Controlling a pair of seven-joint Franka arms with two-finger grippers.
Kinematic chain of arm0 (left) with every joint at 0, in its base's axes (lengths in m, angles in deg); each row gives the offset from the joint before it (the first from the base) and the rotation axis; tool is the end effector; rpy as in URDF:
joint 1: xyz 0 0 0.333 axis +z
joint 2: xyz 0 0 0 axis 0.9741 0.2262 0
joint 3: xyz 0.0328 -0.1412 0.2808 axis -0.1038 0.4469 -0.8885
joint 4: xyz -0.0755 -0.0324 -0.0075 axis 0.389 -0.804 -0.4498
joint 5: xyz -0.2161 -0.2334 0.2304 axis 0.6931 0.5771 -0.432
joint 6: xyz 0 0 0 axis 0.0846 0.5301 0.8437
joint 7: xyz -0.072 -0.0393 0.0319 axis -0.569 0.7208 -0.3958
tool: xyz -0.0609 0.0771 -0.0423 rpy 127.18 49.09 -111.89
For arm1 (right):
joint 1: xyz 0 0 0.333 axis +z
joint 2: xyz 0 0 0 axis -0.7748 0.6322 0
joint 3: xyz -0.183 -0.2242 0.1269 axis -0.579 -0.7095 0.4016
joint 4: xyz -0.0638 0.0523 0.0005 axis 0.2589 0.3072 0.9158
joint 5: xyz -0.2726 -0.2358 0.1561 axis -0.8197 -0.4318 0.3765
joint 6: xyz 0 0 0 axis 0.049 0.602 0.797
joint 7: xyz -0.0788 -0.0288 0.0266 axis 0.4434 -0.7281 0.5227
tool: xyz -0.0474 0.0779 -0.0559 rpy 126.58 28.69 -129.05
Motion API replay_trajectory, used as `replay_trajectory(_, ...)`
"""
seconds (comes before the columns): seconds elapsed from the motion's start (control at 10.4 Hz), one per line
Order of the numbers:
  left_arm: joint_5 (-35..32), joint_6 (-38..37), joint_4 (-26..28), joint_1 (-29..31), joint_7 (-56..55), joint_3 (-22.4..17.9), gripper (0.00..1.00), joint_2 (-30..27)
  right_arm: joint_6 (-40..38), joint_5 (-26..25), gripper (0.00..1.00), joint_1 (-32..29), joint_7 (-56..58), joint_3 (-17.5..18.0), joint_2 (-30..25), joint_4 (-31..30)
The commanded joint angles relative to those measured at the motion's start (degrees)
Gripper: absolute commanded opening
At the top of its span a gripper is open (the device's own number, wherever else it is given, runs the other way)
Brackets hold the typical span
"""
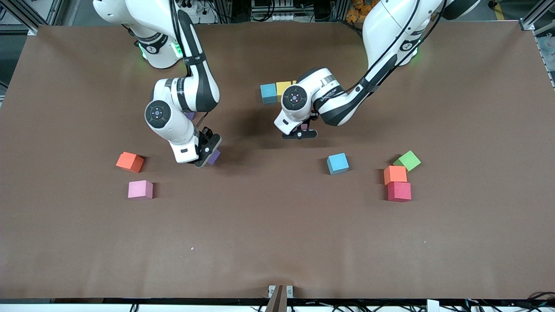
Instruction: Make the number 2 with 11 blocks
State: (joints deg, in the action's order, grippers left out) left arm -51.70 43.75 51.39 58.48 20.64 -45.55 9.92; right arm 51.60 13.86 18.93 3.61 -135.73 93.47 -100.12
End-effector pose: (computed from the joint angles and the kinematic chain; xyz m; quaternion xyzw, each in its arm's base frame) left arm 0.3958 -0.4626 0.1968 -0.9880 -0.0114 0.1463 0.0490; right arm 0.5127 0.2382 0.2428 -0.8703 -0.4894 0.0122 0.0539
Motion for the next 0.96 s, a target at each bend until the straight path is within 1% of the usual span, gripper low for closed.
replay_trajectory(0.0, -2.2, -1.01, 0.75, 0.34, -1.24, -0.3, 0.61, 0.12, -0.57, 0.3, 0.3, 1.38, 5.11, -0.67, -0.96, -0.38)
replay_trajectory(0.1, -2.11, -1.01, 0.66, 0.34, -1.5, -0.3, 0.85, 0.12, -0.57, 0.04, 0.31, 2.35, 6.43, -0.67, -0.96, -0.38)
replay_trajectory(0.19, -2.11, -1.01, 0.31, 0.17, -2.55, -0.3, 1.0, 0.12, -0.66, -0.48, 0.33, 3.4, 6.8, -0.67, -1.13, -0.47)
replay_trajectory(0.48, -1.85, -1.18, -0.65, 0.34, -3.52, -0.21, 1.0, -1.02, -0.66, -1.27, 0.33, 4.55, 7.24, -0.67, -1.05, -0.03)
replay_trajectory(0.67, -1.32, -4.07, -2.84, 0.51, -4.31, -0.21, 1.0, -2.16, -0.57, -2.07, 0.33, 5.42, 6.8, -0.67, -0.69, 1.19)
replay_trajectory(0.87, -1.32, -9.25, -6.62, 2.09, -4.41, -0.21, 1.0, -3.57, -0.66, -6.09, 0.33, 6.49, 6.18, -0.58, -0.6, 3.47)
